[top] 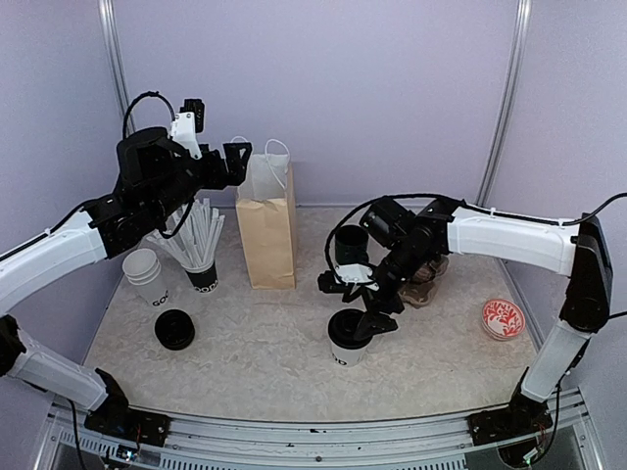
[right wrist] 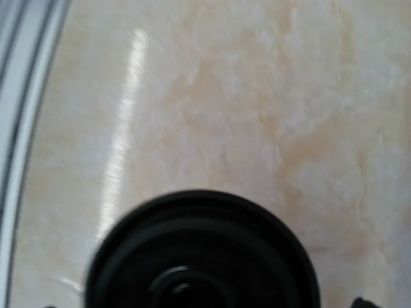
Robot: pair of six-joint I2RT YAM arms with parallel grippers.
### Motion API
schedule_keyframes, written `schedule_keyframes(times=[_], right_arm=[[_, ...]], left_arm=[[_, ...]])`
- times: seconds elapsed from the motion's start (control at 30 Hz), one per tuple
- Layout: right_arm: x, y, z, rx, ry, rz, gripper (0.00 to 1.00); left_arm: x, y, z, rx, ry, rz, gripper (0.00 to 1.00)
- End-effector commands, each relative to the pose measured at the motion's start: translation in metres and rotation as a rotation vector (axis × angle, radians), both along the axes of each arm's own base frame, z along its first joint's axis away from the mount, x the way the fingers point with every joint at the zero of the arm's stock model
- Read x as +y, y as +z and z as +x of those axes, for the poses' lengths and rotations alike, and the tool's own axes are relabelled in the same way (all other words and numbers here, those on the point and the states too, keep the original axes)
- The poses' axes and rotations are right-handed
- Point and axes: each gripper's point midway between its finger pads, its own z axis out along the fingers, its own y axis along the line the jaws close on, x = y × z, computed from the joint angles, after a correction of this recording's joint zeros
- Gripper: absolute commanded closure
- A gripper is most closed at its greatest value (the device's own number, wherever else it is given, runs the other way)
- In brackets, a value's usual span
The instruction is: Pack the takeout coffee
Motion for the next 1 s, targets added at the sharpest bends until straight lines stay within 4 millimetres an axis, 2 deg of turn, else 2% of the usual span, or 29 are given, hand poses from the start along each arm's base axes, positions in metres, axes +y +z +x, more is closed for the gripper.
schedule_keyframes(times=[0.0,0.23,0.33,0.43,0.6,0.73,0.8,0.83,0.97], right_arm=[[0.003,-0.007,0.001,-0.022,0.009,-0.053,0.05],[0.005,-0.018,-0.007,-0.04,0.027,-0.099,0.14],[0.007,-0.018,-0.009,-0.049,0.029,-0.101,0.21],[0.008,-0.012,-0.007,-0.058,0.007,-0.091,0.29],[-0.002,0.002,-0.001,-0.055,-0.042,-0.076,0.33],[-0.022,0.024,0.013,-0.008,-0.128,-0.028,0.34],[-0.04,0.038,0.03,-0.005,-0.199,-0.001,0.34],[-0.05,0.046,0.038,-0.008,-0.236,0.013,0.34],[-0.111,0.072,0.086,-0.051,-0.461,0.054,0.35]], left_arm=[[0.005,0.004,0.008,-0.013,0.021,0.02,0.01],[0.001,-0.004,0.01,-0.001,0.004,0.039,0.01],[0.001,-0.007,0.012,0.008,0.007,0.047,0.01],[0.0,-0.009,0.014,0.014,0.005,0.054,0.01],[0.001,-0.008,0.014,0.012,0.009,0.06,0.01],[0.004,-0.005,0.014,0.007,0.018,0.064,0.01],[0.005,-0.004,0.014,0.004,0.022,0.069,0.01],[0.006,-0.004,0.014,0.003,0.023,0.072,0.01],[0.006,-0.005,0.015,0.01,0.016,0.087,0.02]])
